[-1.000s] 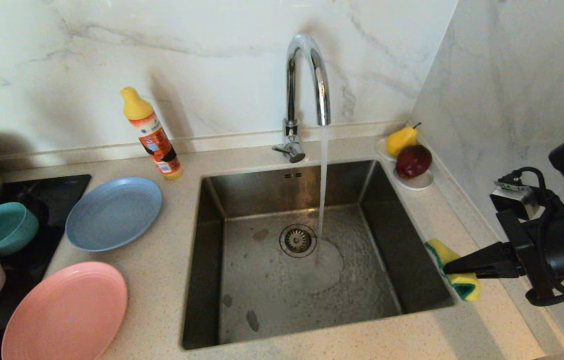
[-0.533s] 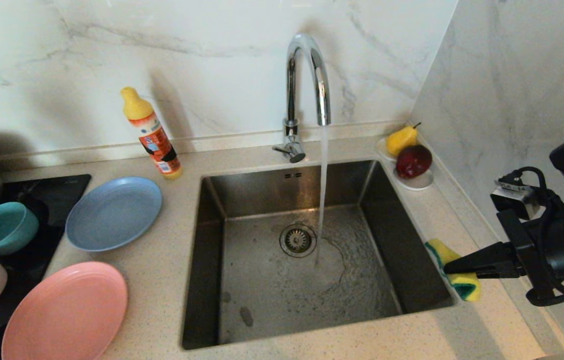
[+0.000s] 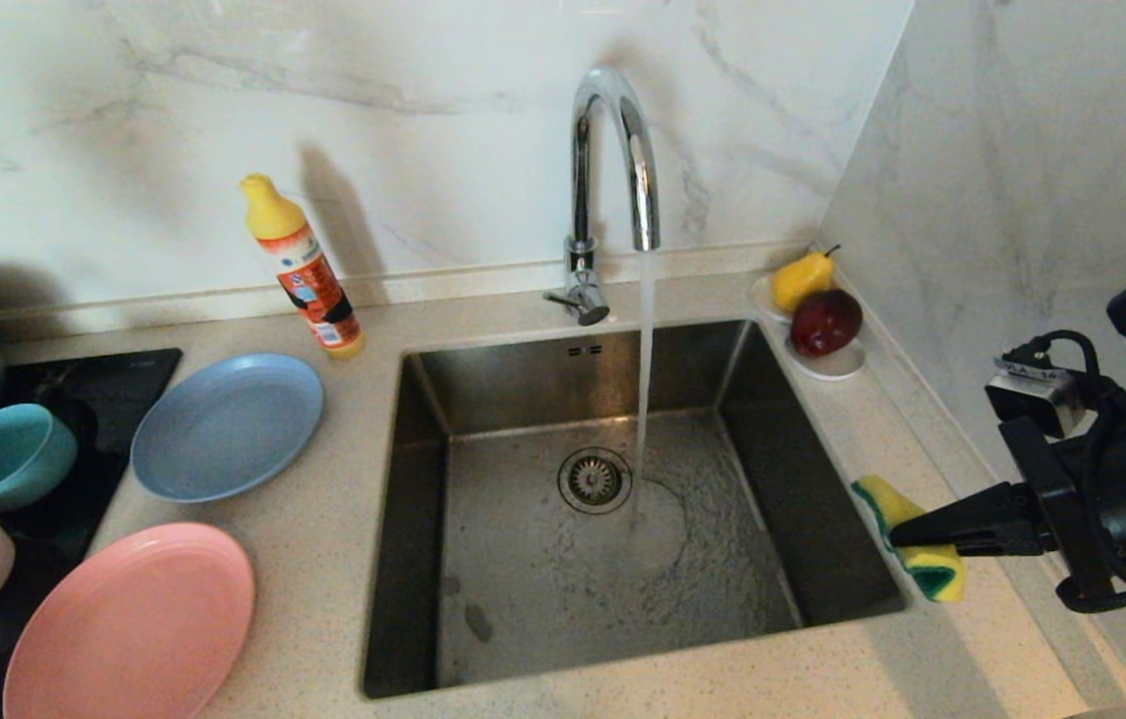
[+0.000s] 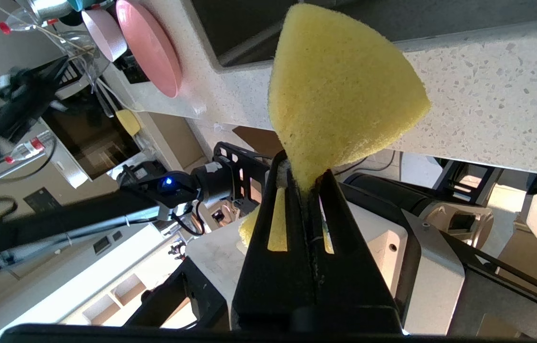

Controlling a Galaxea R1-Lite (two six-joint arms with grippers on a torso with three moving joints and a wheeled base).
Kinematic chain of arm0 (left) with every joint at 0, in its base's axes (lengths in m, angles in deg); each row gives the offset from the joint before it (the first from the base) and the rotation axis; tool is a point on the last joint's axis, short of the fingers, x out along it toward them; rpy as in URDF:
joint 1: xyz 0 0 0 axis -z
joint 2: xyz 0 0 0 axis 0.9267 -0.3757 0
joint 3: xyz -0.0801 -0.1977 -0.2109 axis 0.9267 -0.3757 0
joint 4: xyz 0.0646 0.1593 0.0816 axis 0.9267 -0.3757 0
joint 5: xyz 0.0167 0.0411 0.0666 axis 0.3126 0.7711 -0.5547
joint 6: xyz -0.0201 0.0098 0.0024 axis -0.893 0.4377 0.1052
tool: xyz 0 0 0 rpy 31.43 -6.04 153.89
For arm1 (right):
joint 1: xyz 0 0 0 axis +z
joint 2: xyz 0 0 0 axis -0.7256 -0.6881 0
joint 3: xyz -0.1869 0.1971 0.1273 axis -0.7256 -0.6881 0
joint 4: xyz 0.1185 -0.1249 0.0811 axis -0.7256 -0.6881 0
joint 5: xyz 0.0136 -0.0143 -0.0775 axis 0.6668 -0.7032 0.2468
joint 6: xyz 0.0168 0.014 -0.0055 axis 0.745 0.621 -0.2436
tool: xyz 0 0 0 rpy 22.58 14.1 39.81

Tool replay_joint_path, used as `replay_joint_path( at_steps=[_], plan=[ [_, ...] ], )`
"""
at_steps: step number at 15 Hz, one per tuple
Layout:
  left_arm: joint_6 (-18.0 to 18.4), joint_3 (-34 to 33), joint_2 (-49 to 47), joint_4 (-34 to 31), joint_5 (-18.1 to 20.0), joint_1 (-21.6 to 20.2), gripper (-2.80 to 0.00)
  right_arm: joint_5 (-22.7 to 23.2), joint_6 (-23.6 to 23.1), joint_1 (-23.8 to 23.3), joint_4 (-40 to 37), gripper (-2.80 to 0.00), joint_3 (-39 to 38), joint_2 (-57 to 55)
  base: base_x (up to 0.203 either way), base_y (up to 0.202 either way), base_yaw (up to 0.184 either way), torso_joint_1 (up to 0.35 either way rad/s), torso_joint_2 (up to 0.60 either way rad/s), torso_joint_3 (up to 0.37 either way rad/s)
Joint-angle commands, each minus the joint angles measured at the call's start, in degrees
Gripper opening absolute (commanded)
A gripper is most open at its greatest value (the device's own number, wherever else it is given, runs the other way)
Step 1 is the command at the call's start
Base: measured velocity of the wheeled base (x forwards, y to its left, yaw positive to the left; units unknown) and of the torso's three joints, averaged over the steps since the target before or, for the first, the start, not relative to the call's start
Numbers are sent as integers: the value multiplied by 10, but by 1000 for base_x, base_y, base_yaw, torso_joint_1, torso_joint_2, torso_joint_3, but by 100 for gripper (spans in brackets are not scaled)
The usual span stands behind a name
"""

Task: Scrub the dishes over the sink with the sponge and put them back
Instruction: Place the bowl on the table, then wash the plate

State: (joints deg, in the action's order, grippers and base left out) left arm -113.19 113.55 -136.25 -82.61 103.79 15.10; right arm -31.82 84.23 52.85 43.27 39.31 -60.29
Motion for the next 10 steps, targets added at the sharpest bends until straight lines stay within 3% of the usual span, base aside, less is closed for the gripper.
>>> replay_joint_path(
  at_steps=[1, 6, 10],
  plan=[
    [80, 4, 75, -36, 12, 25, -280, 2, 2, 0, -2, -280, -3, 5, 0, 0, 0, 0, 0, 0],
    [121, 33, 24, -41, 5, 154, -280, 1, 3, 0, -4, -280, -6, 7, 0, 0, 0, 0, 0, 0],
    [130, 47, -66, -9, -71, 230, -280, 1, 3, 0, -1, -280, -5, 2, 0, 0, 0, 0, 0, 0]
  ],
)
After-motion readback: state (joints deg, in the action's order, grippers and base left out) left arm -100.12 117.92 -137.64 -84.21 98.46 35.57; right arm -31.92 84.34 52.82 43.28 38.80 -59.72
